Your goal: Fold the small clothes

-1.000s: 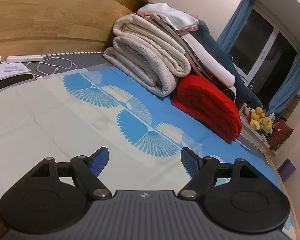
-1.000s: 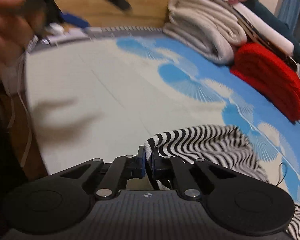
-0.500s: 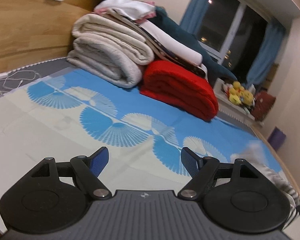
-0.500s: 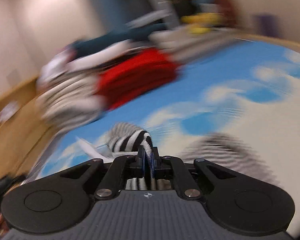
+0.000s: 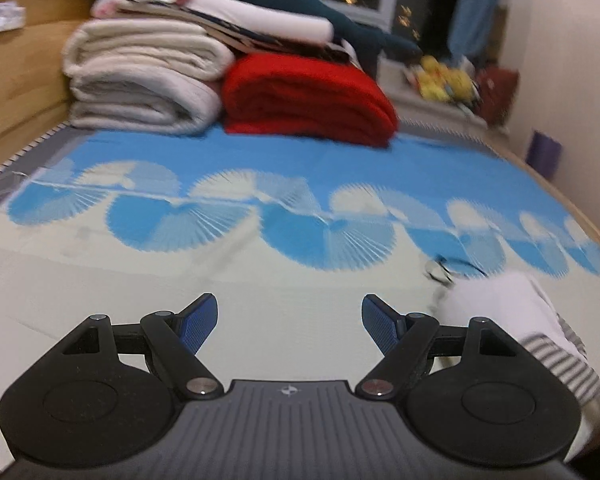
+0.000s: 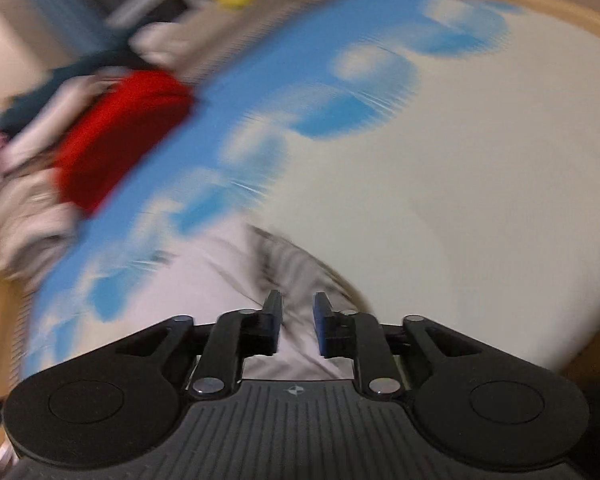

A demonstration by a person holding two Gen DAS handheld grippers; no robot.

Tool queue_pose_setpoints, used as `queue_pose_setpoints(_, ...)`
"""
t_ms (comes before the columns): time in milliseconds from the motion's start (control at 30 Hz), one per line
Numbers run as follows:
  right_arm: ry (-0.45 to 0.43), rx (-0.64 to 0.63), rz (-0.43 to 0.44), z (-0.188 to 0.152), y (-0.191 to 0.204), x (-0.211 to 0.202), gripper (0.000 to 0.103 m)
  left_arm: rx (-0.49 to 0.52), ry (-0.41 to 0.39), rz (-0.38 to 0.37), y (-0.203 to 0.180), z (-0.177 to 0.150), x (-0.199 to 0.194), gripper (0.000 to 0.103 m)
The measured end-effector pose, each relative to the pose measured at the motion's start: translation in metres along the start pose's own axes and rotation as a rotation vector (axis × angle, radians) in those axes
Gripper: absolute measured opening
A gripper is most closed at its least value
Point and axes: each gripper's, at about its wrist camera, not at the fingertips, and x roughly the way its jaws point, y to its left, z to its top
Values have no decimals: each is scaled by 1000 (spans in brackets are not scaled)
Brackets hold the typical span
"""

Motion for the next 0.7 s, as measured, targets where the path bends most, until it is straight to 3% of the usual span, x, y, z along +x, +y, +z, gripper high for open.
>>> queue_pose_setpoints(33, 14, -48, 56, 10, 3, 4, 30, 0, 13, -16, -12, -1, 2, 83)
queue_pose_setpoints(100, 90, -105, 147, 31, 8, 34, 55, -20, 30, -44, -35, -3, 3, 83)
queue_pose_setpoints(267, 250, -32, 164, 61, -6, 119, 56, -54, 112, -96, -104, -9, 15, 84)
queue_pose_setpoints(467, 397, 204, 162, 46, -28, 186, 56, -143, 254, -121, -172, -37, 49, 84)
queue_pose_setpoints(533, 409, 205, 168, 45, -24, 187, 47, -179, 297, -89, -187, -44, 65, 84)
queue_pose_setpoints(567, 406, 202, 182, 46, -23, 187, 24, -201, 319, -72, -194, -48, 72, 84)
queue_pose_setpoints(600, 390, 209, 199, 51, -23, 186, 8, -228, 342, -62, -200, -51, 78, 84)
queue_pose_setpoints(667, 325, 277, 321, 67, -27, 164, 5, -283, 369, -59, -206, -56, 86, 84)
queue_pose_setpoints(700, 279, 303, 427, 77, -28, 148, 5, -298, 376, -65, -208, -61, 87, 84)
